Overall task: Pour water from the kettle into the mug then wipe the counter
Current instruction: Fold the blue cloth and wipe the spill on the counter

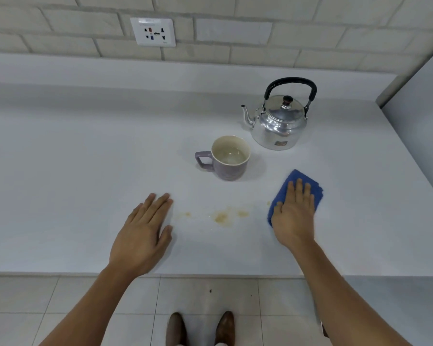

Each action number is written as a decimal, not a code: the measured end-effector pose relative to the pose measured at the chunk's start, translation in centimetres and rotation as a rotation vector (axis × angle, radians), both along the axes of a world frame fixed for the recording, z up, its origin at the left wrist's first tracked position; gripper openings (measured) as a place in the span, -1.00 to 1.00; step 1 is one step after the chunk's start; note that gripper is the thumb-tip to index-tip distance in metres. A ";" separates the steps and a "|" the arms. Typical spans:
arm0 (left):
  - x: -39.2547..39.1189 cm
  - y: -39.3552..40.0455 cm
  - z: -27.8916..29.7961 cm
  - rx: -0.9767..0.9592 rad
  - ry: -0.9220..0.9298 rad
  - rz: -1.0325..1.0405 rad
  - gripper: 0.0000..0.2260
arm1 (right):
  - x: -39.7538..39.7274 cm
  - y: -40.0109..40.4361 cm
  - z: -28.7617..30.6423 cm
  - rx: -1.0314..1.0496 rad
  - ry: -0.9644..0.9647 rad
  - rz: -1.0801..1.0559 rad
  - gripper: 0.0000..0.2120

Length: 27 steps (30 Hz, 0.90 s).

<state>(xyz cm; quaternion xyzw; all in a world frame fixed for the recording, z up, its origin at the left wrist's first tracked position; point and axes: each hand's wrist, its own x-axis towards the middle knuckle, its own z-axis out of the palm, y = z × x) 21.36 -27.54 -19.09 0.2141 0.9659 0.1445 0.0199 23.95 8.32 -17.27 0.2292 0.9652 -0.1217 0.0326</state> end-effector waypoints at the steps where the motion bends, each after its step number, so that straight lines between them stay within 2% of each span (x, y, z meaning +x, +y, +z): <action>1: 0.0 0.0 0.0 0.002 0.000 0.000 -0.44 | -0.3 -0.7 -0.2 0.000 0.026 0.057 -0.42; 7: -0.1 0.0 -0.1 -0.002 0.004 -0.007 -0.44 | 4.5 -4.7 -1.3 0.020 0.085 0.507 -0.44; 10: -0.1 -0.2 -0.1 0.003 0.002 -0.014 -0.44 | 8.5 -3.0 -1.6 -0.004 0.052 0.630 -0.44; 12: -0.1 -0.2 -0.1 0.006 -0.002 -0.018 -0.44 | 9.8 -0.1 -1.6 -0.017 0.056 0.579 -0.45; 16: -0.1 -0.2 -0.2 0.009 -0.006 -0.026 -0.44 | 7.3 3.8 -1.6 -0.002 0.015 0.274 -0.40; 20: -0.1 -0.3 -0.1 0.039 -0.014 -0.026 -0.45 | 2.3 -0.8 -1.3 0.011 -0.018 0.138 -0.39; 22: 0.0 -0.3 0.0 0.076 -0.027 -0.016 -0.45 | 1.2 -4.9 -1.0 0.023 -0.001 0.191 -0.38; 27: 0.1 -0.4 0.3 0.178 -0.084 0.061 -0.42 | 3.5 -12.6 -1.2 -0.033 0.060 0.499 -0.41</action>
